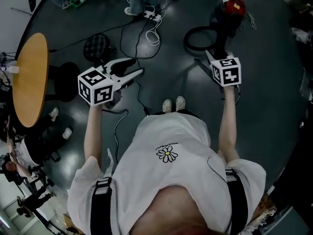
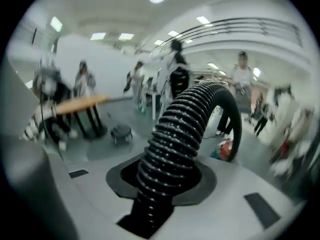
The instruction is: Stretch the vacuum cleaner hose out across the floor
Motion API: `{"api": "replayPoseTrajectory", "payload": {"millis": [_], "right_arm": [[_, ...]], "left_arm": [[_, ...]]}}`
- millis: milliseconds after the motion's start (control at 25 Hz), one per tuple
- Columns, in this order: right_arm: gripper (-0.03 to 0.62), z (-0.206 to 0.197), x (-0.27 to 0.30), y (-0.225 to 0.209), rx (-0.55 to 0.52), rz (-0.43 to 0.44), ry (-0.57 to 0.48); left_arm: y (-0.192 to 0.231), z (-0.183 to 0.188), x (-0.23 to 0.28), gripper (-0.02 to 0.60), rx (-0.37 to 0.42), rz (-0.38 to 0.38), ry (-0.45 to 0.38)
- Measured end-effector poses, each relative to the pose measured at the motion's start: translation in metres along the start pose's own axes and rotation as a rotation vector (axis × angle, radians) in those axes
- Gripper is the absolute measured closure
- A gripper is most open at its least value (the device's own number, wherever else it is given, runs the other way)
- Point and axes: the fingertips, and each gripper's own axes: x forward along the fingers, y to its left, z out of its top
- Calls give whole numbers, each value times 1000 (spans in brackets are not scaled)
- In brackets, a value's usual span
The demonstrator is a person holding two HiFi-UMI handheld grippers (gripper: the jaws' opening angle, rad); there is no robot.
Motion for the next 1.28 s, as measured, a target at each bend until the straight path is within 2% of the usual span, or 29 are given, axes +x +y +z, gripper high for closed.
{"api": "replayPoseTrajectory", "payload": {"millis": [80,120,160,200,280,320,440,520,560,600,720,800,920,1040,1080,1120,1160,1240,1280], "right_arm": [[448,-18,-3,10,-362,-87,231],[450,-27,-12,6,-503,-104,317],[450,-32,-23,1,-616,-97,379],[450,-36,-36,-4,-705,-70,422],[450,-39,-67,-15,-825,-2,475],[450,-40,-83,-21,-871,12,499],[451,-46,-122,-31,-1056,-16,564],[454,-43,-136,-29,-1193,-45,543],[456,-40,-140,-28,-1229,-61,517],[456,-37,-144,-28,-1236,-76,489],[457,-28,-150,-29,-1200,-94,391],[457,-19,-153,-25,-1190,-96,331],[457,0,-156,-20,-1192,-102,268],[457,18,-154,-16,-1213,-112,234],[457,23,-154,-14,-1228,-118,233],[457,27,-156,-12,-1248,-125,236],[457,32,-157,-9,-1273,-134,239],[457,44,-159,-5,-1328,-165,251],[457,50,-161,-5,-1356,-191,260]], "left_arm": [[-24,69,4,365,128,-118,-397],[-30,95,4,365,168,-146,-548],[-32,111,9,365,228,-144,-625],[-34,119,20,365,320,-125,-634],[-46,127,55,365,545,-111,-571],[-57,131,73,365,637,-141,-547],[-91,136,119,364,837,-264,-452],[-104,131,141,364,974,-302,-347],[-111,126,147,364,1013,-338,-295],[-119,120,150,364,1016,-392,-240],[-143,97,147,364,914,-561,-98],[-149,89,145,364,863,-600,-49],[-146,96,134,364,733,-632,-40],[-147,114,110,364,599,-704,-107],[-147,118,105,364,583,-714,-126],[-146,118,103,364,612,-694,-127],[-142,115,107,364,688,-647,-102],[-132,100,123,364,879,-536,4],[-129,92,131,364,948,-494,52]]}}
